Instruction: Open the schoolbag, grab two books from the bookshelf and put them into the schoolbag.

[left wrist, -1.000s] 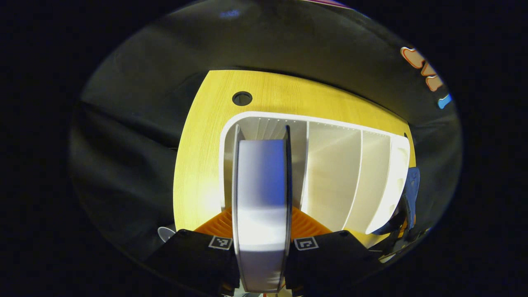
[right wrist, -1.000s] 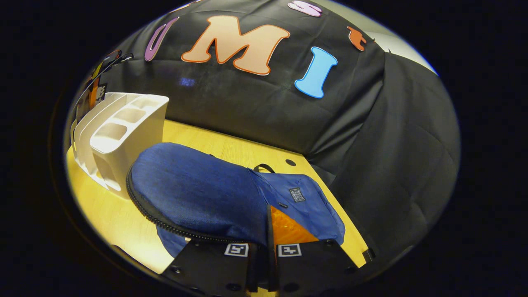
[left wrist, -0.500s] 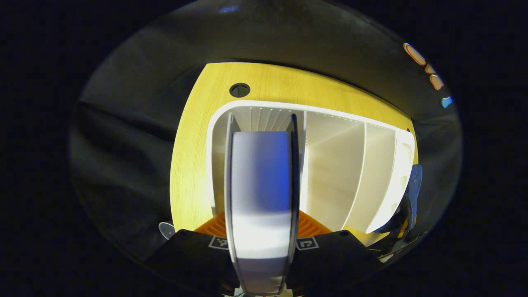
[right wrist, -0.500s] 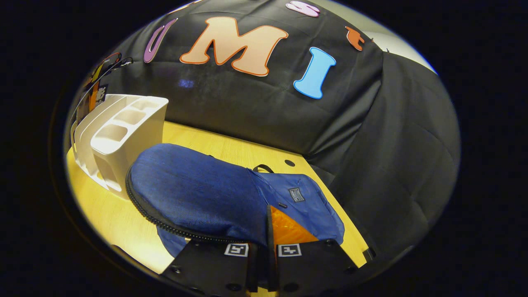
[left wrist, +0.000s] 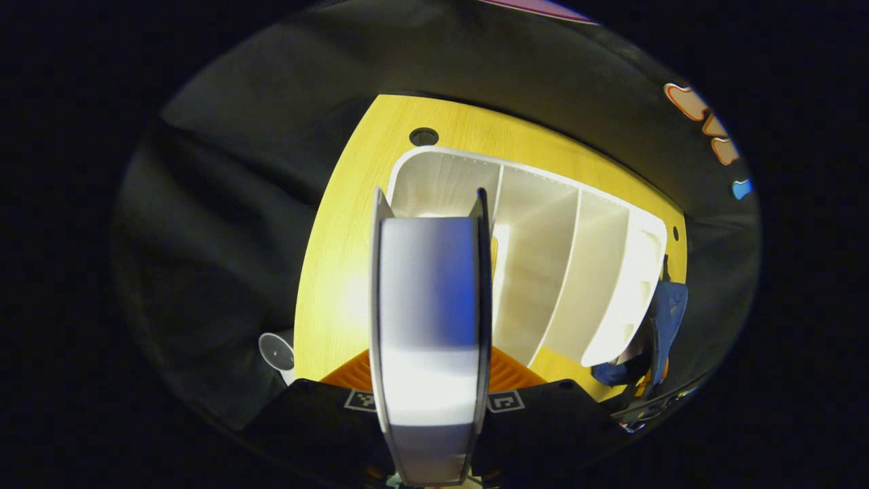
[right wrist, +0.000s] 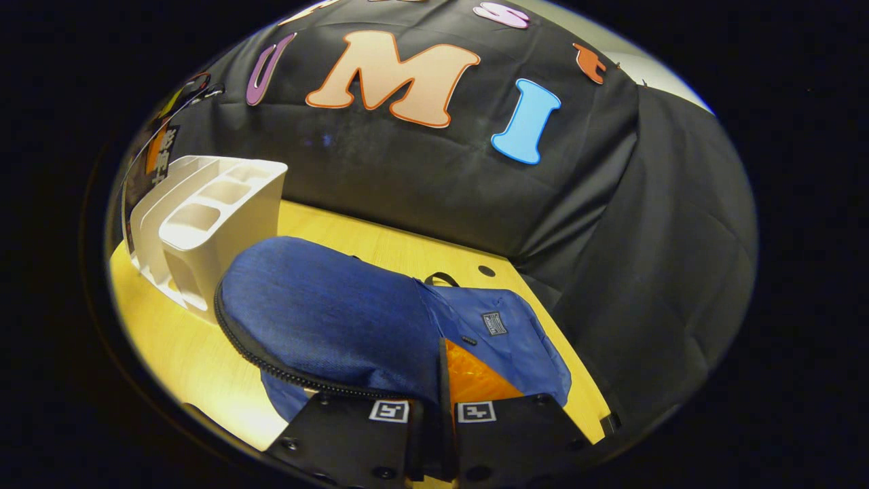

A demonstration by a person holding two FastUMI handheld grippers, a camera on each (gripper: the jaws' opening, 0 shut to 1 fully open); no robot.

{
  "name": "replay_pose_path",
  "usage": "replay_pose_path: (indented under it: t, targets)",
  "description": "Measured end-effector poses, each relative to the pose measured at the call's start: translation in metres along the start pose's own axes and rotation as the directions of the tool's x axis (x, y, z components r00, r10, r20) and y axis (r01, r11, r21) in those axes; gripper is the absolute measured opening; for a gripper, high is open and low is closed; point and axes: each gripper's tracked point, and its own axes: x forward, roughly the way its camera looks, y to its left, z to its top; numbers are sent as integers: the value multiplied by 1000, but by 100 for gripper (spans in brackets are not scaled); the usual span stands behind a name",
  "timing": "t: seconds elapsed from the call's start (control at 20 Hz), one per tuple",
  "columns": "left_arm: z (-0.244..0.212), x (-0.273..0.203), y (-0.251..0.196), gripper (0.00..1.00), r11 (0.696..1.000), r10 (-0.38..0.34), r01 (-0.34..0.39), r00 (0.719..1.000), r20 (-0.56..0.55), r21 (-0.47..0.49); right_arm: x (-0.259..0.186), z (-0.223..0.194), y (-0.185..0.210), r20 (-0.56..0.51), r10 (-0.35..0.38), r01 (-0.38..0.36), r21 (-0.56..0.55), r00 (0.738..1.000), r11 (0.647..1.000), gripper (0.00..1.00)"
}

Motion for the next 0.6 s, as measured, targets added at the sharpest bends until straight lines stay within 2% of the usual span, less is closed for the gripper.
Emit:
replay_pose_path:
  t: [0.35,0.6]
  targets:
    - [-54,-65,-8,39,998,2,-1,1000,22,-60,6,2,-3,28,106,-106,-17,994,994,12]
    - [-91,-106,-32,39,996,-29,34,997,66,-81,8,4,-4,40,171,-171,-11,984,985,12]
